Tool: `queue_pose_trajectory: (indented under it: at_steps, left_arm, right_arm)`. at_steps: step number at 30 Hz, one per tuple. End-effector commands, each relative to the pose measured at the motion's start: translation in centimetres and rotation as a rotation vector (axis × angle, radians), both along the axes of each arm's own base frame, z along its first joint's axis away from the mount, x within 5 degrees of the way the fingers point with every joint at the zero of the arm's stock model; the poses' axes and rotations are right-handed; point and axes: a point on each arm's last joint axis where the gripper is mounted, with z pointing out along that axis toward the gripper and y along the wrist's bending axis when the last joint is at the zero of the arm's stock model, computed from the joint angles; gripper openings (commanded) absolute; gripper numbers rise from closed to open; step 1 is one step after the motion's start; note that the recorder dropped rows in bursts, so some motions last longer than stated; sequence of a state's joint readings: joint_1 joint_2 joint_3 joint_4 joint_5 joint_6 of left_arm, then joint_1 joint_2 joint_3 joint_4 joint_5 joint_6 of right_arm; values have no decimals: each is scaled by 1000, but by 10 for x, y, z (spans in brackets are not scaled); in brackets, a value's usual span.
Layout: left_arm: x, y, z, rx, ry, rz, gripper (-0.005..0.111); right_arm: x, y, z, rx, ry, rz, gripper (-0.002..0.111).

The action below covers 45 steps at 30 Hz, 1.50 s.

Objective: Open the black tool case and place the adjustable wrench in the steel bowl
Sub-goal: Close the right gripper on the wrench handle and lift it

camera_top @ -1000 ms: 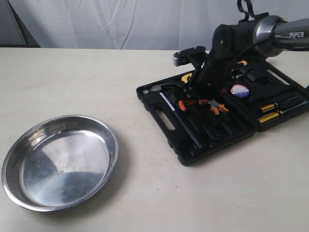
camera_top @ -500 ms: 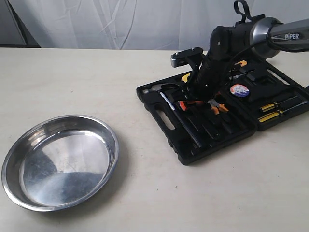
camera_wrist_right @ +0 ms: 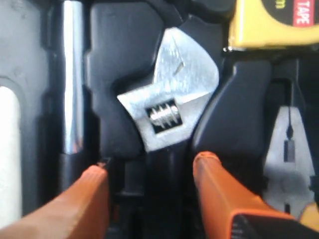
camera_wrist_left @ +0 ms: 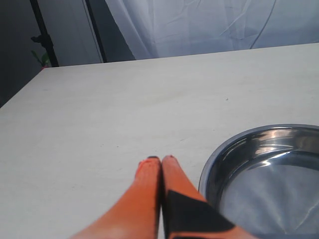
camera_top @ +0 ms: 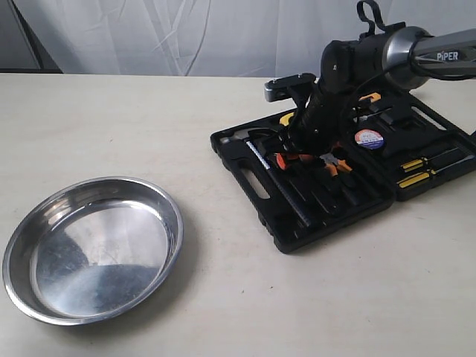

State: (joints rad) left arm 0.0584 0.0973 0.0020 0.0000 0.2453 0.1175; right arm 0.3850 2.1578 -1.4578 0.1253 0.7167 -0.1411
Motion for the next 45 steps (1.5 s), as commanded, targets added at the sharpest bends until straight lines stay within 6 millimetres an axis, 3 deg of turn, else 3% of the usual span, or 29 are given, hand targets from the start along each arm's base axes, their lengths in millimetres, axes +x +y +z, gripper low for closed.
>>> queue_pose_trajectory:
  at_steps: [1, 6, 10, 18, 22, 31, 40, 45]
  left_arm:
    - [0, 0, 2, -11, -19, 3, 0]
    - [0, 0, 2, -11, -19, 3, 0]
    - [0, 0, 2, -11, -19, 3, 0]
    - [0, 0, 2, -11, -19, 3, 0]
    - [0, 0, 2, -11, -19, 3, 0]
    - [0, 0, 2, -11, -19, 3, 0]
    - [0, 0, 2, -11, -19, 3, 0]
    - [0, 0, 2, -11, -19, 3, 0]
  right_arm:
    - [-8, -12, -11, -83, 97, 6, 50]
    - [-6, -12, -12, -87, 75, 11, 50]
    - [-4, -11, -24, -85, 79, 8, 47]
    - [-6, -11, -38, -86, 121, 5, -1]
    - [-7, -10, -33, -81, 123, 4, -1]
    - [-6, -2, 11, -36, -7, 21, -1]
    - [-6, -2, 18, -29, -20, 19, -1]
    - [-5, -2, 36, -5, -84, 16, -1]
